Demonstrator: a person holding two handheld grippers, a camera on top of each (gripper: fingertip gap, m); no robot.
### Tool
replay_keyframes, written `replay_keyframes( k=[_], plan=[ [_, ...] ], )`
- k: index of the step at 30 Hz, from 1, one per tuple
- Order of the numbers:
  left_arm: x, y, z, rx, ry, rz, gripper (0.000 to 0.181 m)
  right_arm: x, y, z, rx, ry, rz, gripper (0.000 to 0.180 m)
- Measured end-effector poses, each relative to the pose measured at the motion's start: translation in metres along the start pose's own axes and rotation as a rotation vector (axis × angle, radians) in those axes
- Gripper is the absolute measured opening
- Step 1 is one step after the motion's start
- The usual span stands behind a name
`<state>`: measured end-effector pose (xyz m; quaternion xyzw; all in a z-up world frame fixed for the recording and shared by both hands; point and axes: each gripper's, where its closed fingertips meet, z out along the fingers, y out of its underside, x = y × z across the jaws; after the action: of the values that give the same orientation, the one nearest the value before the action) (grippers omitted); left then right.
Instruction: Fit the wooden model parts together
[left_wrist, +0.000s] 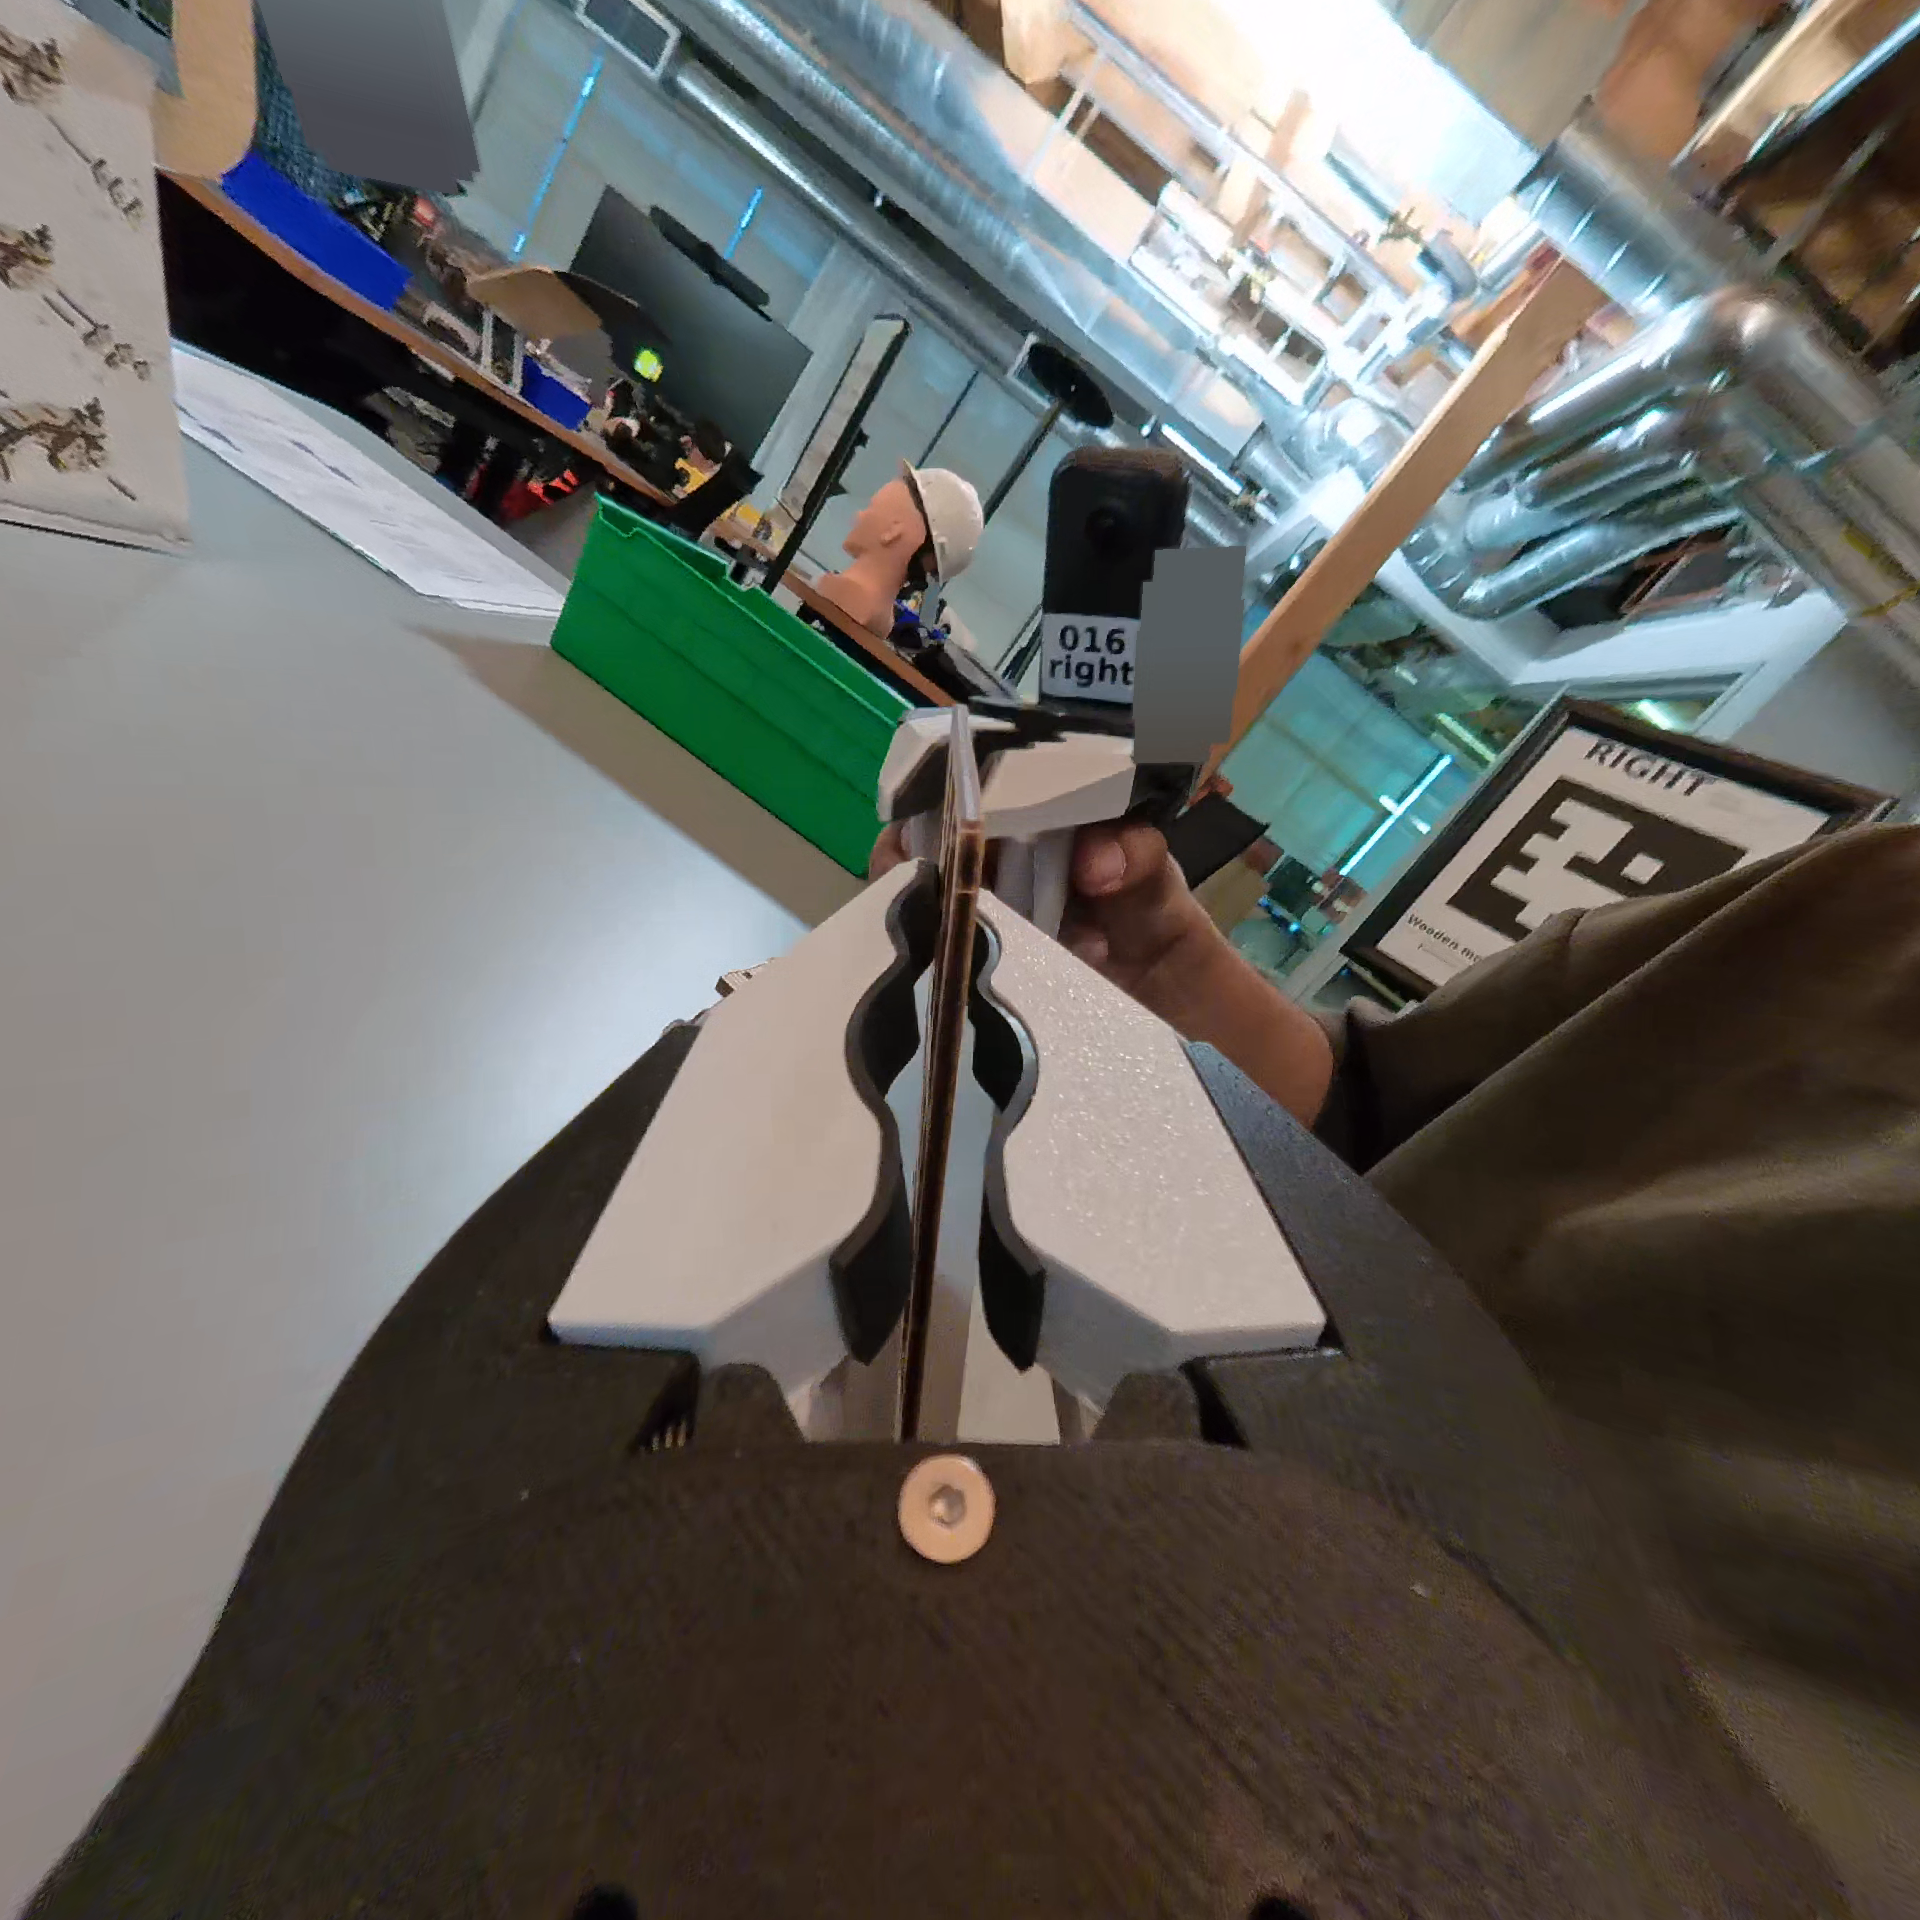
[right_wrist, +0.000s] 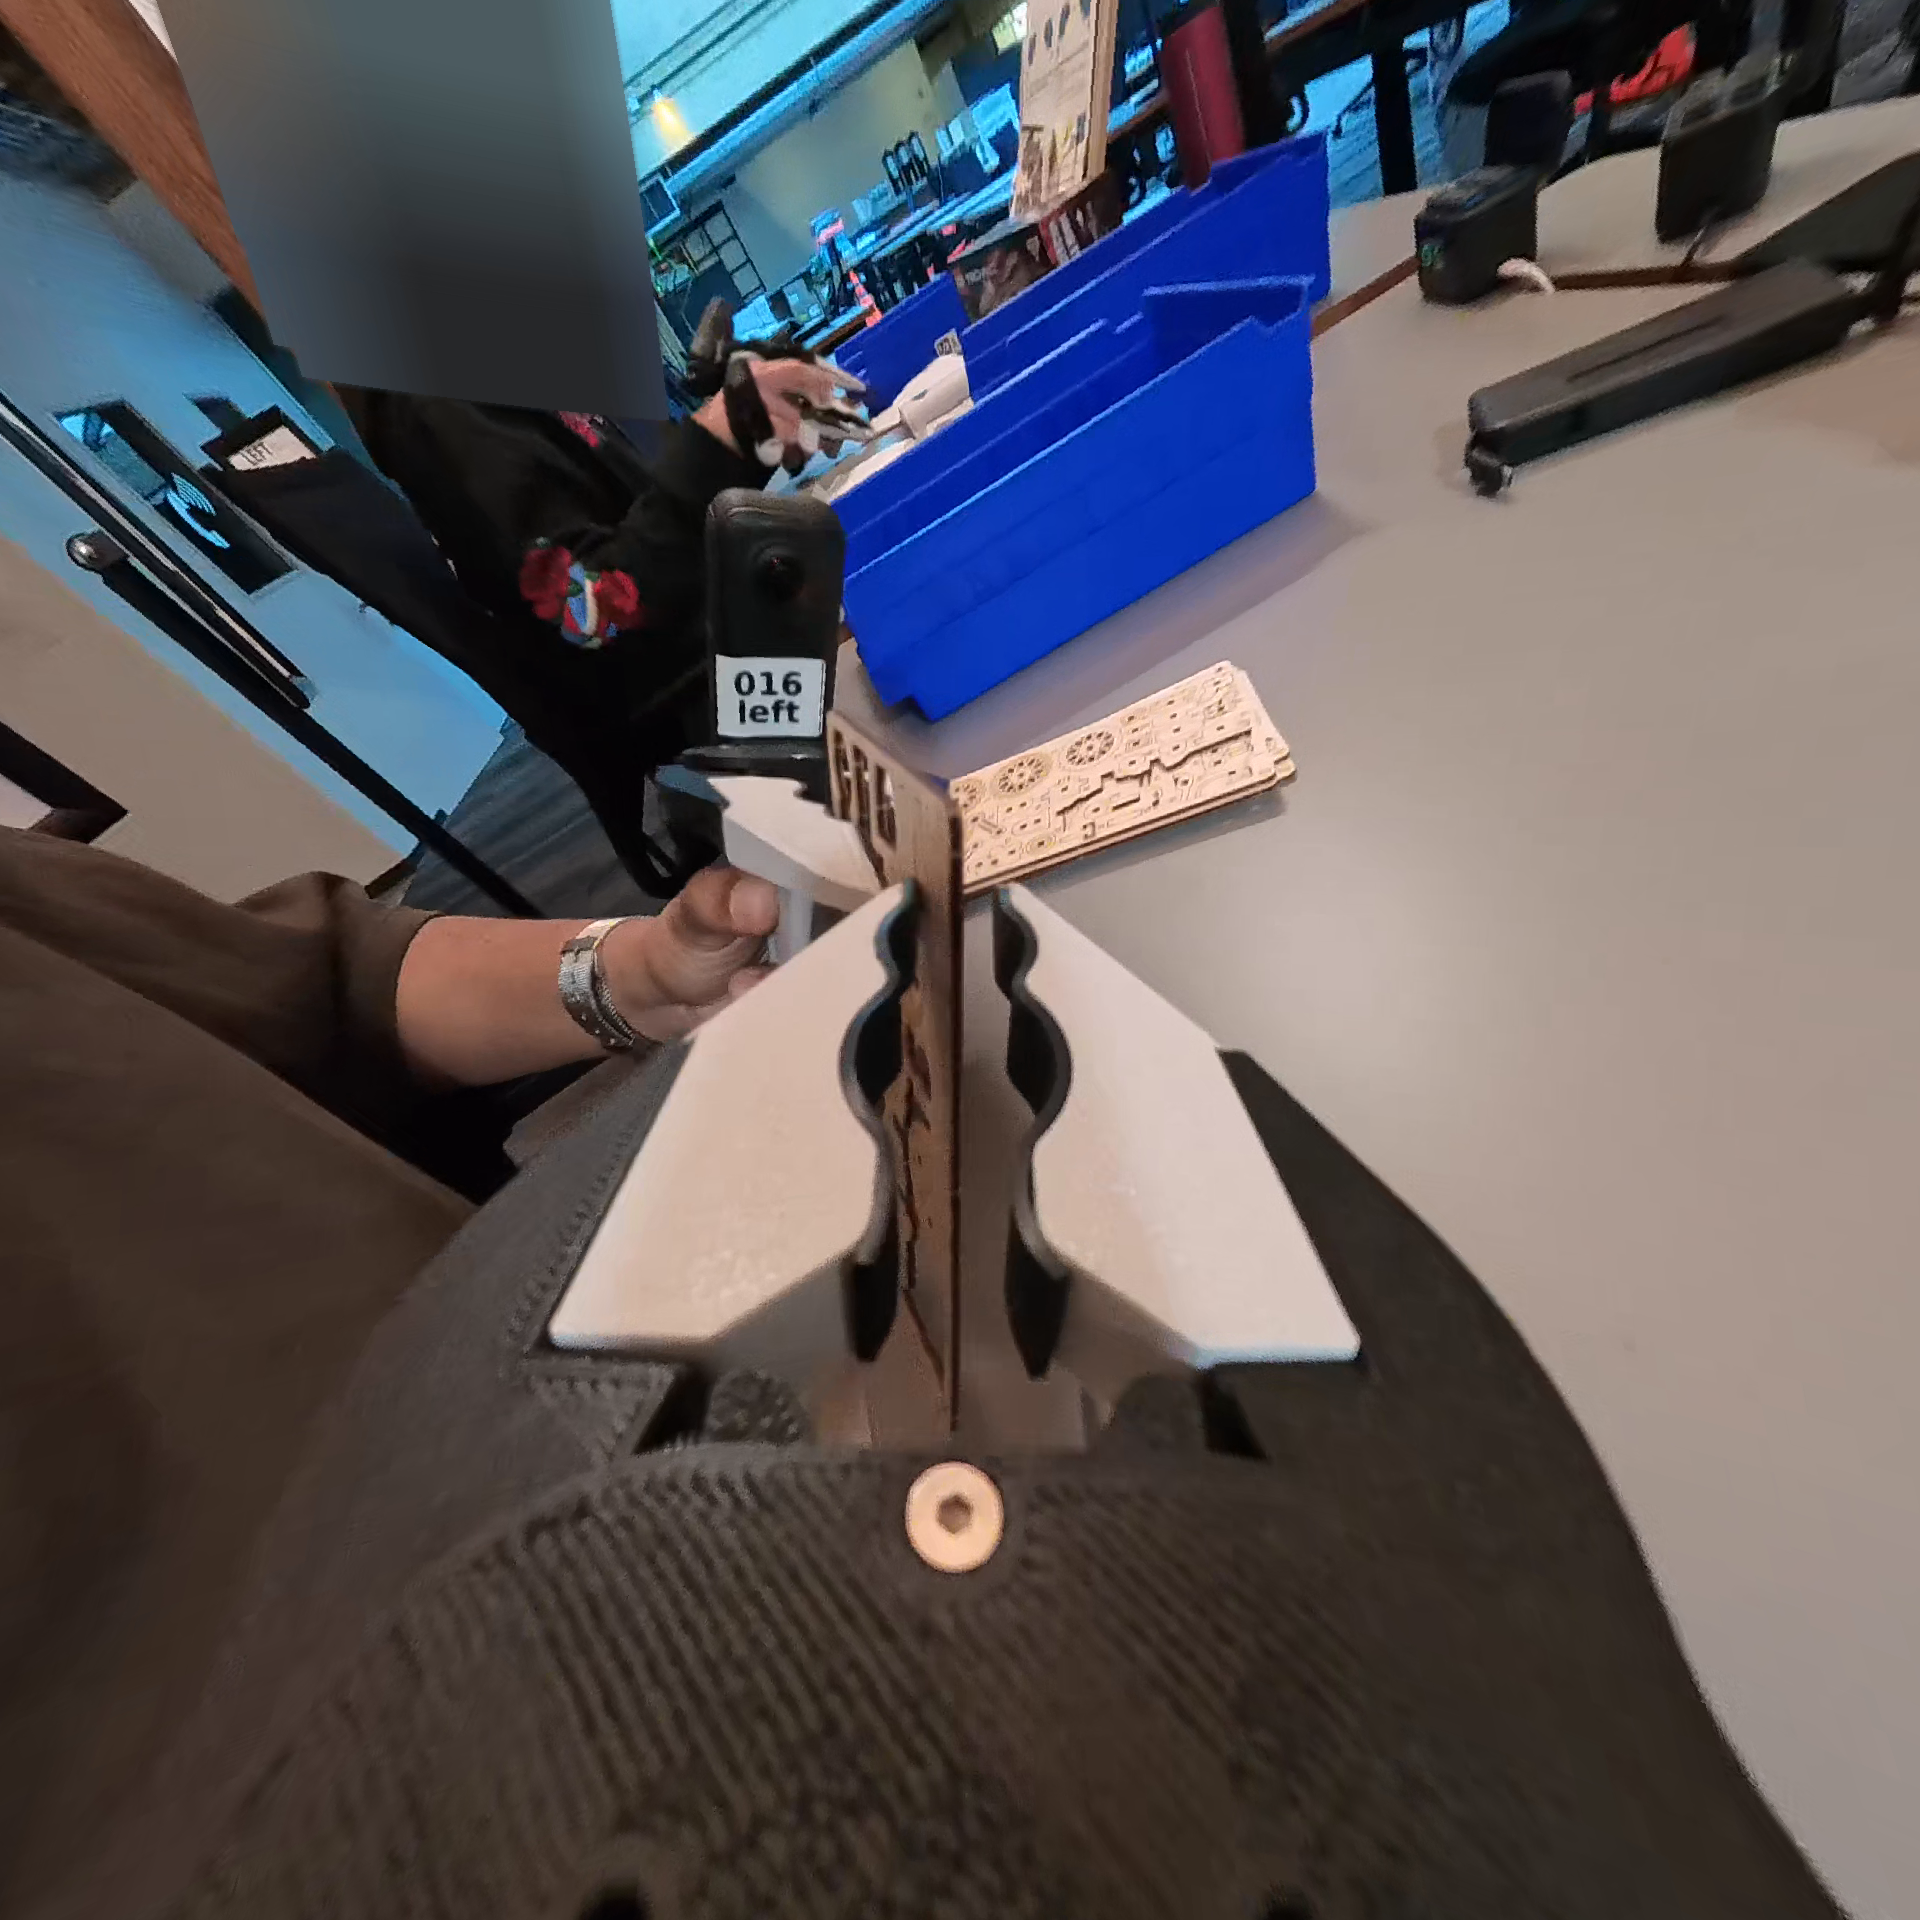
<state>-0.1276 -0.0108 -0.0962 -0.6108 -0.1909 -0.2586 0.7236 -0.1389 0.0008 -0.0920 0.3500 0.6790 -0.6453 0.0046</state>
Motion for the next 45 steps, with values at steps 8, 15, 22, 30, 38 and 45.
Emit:
replay_keyframes(
  k=[8,15,22,30,38,45],
  plan=[
    [0.0004,0.004,0.0027,-0.025,-0.012,0.028,0.0,-0.0022,-0.0055,-0.0033,0.018,0.004,-0.027,0.008],
    [0.0014,0.0043,0.0031,-0.025,-0.012,0.03,0.0,-0.0032,-0.0048,-0.004,0.01,-0.002,-0.024,0.007],
    [0.0017,0.0019,0.002,-0.013,-0.011,0.023,0.0,-0.0029,-0.003,-0.0044,-0.002,-0.004,-0.028,0.006],
    [-0.0001,0.0044,0.0029,-0.03,-0.035,0.045,0.0,-0.0009,-0.002,-0.0045,-0.006,0.024,-0.074,0.007],
    [-0.0033,0.0059,0.0034,-0.036,-0.072,0.062,0.0,0.0024,0.0002,-0.0046,-0.013,0.05,-0.092,0.006],
    [-0.0052,0.0053,0.0034,-0.03,-0.092,0.064,0.0,0.0058,0.0005,-0.0033,-0.004,0.086,-0.062,0.007]
  ],
)
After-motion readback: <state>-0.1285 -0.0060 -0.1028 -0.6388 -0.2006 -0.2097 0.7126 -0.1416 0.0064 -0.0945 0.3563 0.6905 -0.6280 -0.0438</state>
